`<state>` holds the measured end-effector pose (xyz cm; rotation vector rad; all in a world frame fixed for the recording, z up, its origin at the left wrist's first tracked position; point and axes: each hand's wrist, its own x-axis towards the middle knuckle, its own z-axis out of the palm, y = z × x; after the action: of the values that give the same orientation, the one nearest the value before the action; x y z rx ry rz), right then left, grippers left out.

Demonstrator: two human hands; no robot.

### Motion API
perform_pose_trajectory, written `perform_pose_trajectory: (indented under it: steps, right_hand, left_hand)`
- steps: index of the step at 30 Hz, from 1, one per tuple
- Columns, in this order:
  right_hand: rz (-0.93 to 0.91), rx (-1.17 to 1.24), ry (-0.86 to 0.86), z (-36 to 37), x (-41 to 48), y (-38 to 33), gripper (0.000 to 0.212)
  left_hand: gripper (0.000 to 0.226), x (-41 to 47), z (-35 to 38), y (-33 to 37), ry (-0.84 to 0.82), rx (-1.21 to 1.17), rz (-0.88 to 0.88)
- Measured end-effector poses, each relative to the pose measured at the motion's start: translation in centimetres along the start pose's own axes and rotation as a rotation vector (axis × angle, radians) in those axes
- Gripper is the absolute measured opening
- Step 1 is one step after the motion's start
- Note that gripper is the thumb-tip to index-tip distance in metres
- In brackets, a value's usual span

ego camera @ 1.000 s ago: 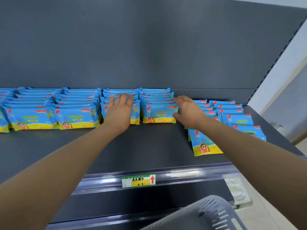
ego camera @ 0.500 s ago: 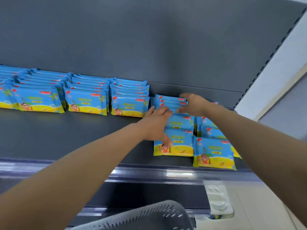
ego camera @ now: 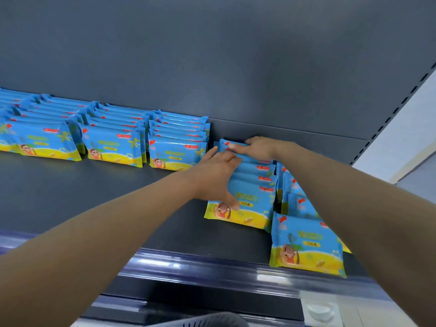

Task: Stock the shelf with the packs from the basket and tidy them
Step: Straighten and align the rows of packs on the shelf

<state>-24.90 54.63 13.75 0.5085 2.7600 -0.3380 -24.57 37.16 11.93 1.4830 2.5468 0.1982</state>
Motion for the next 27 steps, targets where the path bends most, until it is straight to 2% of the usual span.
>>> perform_pose_trajectory:
  steps: [3, 5, 7, 12, 17, 20, 24, 27]
  right_hand:
    - [0.006, -0.01, -0.027, 0.2, 0.9, -0.4, 0.098]
    - [0.015, -0.049, -0.04, 0.3, 1.3, -0.5, 0.08]
    - [0.013, -0.08, -0.039, 0.1, 1.7, -0.7, 0.072]
    - [-0.016, -0.074, -0.049, -0.2, 2.5, -0.6, 0.073]
    - [-0.072, 0.016, -0.037, -1.1, 2.4, -0.4, 0.071]
    - [-0.117, 0.123, 0.014, -2.1, 1.7, -0.3, 0.061]
    - [-0.166, 0.249, 0.15, -3.2, 1.1, -0.3, 0.04]
    - [-0.163, 0.353, 0.236, -3.2, 1.2, -0.1, 0.033]
  left_hand:
    - [0.104, -0.1, 0.1, -0.3, -0.046, -0.027, 0.009]
    - [0.103, -0.1, 0.1, -0.7, -0.059, -0.044, 0.018]
    - [0.103, 0.0, -0.1, -1.0, -0.021, -0.044, 0.03]
    - [0.103, 0.5, -0.2, -1.3, 0.059, -0.005, 0.04]
    - [0.084, 0.9, 0.1, -1.5, 0.186, -0.007, 0.052]
    - [0.074, 1.1, -0.1, -1.3, 0.238, 0.013, 0.038]
    - [0.063, 2.3, -0.8, -1.1, 0.295, 0.174, -0.005]
    - [0.062, 3.5, -1.0, -1.1, 0.293, 0.296, -0.047]
